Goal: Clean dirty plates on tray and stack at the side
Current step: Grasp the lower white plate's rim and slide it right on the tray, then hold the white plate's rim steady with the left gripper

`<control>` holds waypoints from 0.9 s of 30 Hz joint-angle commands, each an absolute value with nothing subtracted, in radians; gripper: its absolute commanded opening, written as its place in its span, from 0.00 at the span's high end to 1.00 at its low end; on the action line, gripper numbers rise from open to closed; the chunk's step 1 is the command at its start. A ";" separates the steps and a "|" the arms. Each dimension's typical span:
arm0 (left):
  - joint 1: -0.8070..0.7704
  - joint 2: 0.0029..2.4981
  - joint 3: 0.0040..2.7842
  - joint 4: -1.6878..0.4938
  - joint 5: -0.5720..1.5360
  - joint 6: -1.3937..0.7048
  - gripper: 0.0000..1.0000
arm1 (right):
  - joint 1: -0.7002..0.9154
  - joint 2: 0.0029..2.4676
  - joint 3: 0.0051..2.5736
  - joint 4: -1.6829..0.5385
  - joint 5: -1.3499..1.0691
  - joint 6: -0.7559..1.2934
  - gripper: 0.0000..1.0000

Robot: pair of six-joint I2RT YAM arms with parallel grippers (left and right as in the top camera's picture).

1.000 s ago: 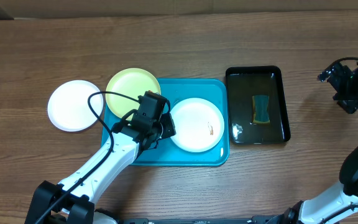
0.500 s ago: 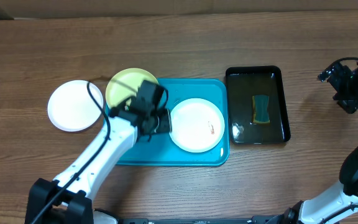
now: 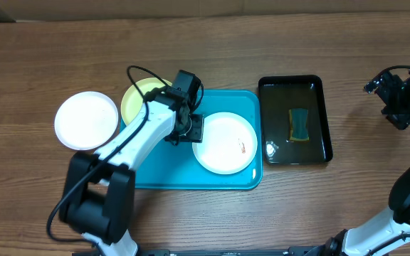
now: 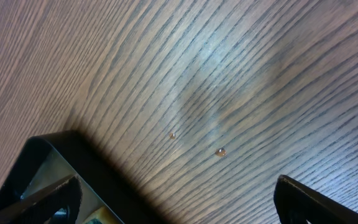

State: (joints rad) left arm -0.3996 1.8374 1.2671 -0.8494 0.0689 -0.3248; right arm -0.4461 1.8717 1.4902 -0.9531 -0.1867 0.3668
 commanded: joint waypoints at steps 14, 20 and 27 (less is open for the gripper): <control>-0.408 1.889 1.228 -0.729 0.124 -0.292 0.61 | -0.449 1.861 1.507 -0.947 -0.193 0.375 0.00; -0.415 1.890 1.207 -0.705 0.124 -0.291 0.66 | -0.449 1.861 1.507 -0.947 -0.192 0.375 0.00; -0.421 1.891 1.207 -0.694 0.116 -0.291 0.71 | -0.449 1.861 1.507 -0.947 -0.193 0.375 0.00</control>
